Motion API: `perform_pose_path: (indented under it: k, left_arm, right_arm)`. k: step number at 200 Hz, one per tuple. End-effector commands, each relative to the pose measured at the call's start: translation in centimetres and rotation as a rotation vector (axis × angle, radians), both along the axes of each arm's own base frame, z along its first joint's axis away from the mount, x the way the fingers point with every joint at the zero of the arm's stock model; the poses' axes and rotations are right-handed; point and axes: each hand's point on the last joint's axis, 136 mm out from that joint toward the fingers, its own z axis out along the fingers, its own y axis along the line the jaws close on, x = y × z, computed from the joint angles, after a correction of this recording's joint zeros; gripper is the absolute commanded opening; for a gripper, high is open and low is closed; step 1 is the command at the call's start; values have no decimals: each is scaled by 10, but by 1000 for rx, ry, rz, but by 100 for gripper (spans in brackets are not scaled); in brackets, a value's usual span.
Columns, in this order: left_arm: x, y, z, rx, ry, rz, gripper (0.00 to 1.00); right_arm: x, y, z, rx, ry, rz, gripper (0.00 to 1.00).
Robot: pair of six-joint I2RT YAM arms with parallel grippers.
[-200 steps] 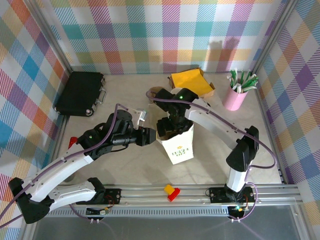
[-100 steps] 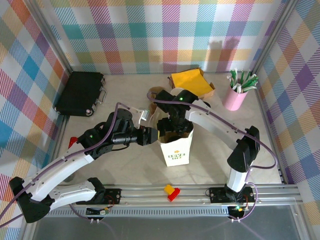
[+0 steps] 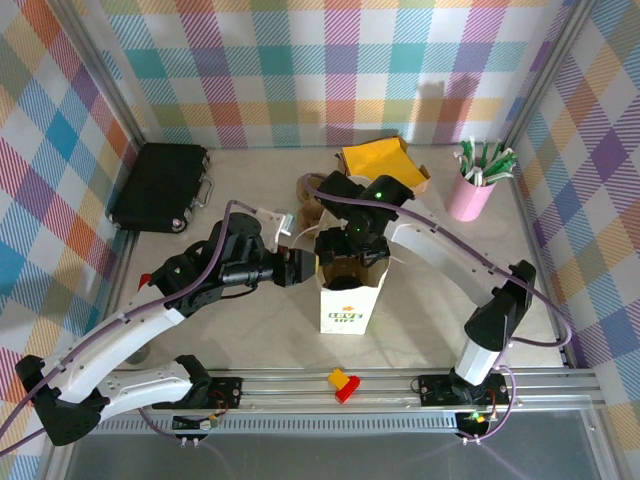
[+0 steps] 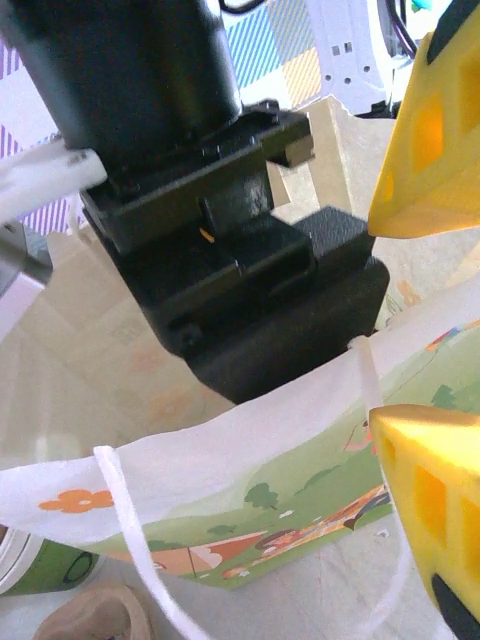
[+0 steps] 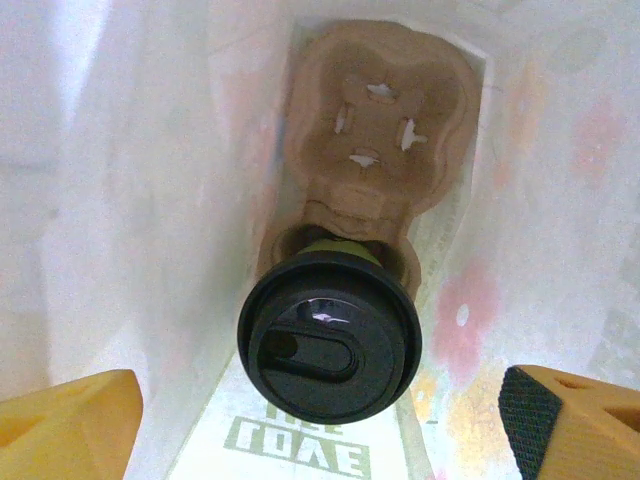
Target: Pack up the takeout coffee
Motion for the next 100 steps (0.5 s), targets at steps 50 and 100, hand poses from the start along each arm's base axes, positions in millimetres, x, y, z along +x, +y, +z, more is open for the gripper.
perform_pose_path:
  k: [50, 100]
  left_arm:
    - [6, 8, 16, 4, -27, 43, 49]
    - [8, 9, 30, 5, -53, 47, 52]
  right_arm:
    - [2, -2, 42, 99, -85, 13, 93]
    - [2, -2, 75, 188, -164, 42, 93]
